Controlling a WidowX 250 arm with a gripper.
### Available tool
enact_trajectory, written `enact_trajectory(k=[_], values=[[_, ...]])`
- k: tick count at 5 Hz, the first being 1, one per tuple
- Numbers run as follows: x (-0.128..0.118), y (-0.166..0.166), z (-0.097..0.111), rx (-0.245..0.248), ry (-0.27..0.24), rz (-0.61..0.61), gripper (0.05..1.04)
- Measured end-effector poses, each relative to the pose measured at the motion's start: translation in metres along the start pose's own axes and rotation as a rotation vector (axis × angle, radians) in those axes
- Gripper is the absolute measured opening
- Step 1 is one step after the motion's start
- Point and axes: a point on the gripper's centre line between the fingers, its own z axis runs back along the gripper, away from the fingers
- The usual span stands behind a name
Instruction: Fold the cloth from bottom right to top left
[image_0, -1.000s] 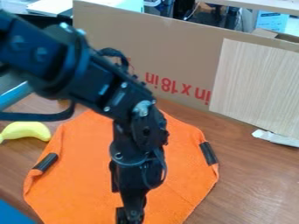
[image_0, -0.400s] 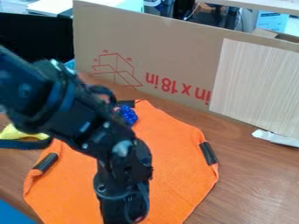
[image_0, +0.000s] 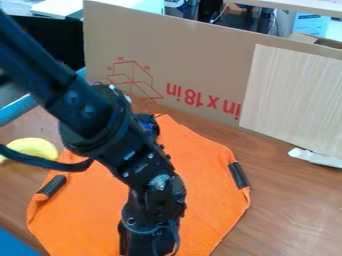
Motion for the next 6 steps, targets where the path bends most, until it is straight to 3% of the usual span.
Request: enact_trajectory(k=[2,3,4,5,6], values=[[-0.006,0.008,0.021,-0.02,-0.053,0.025,0.322],[-0.006,0.03,0.049,-0.082,-0.141,0.063,0.156],[-0.008,0.07,0.073,-0.134,-0.195,0.166,0.097],[-0.01,0.114,0.07,-0.166,-0.15,0.263,0.091],[-0.018,0.154,0.057,-0.194,-0.086,0.286,0.091]])
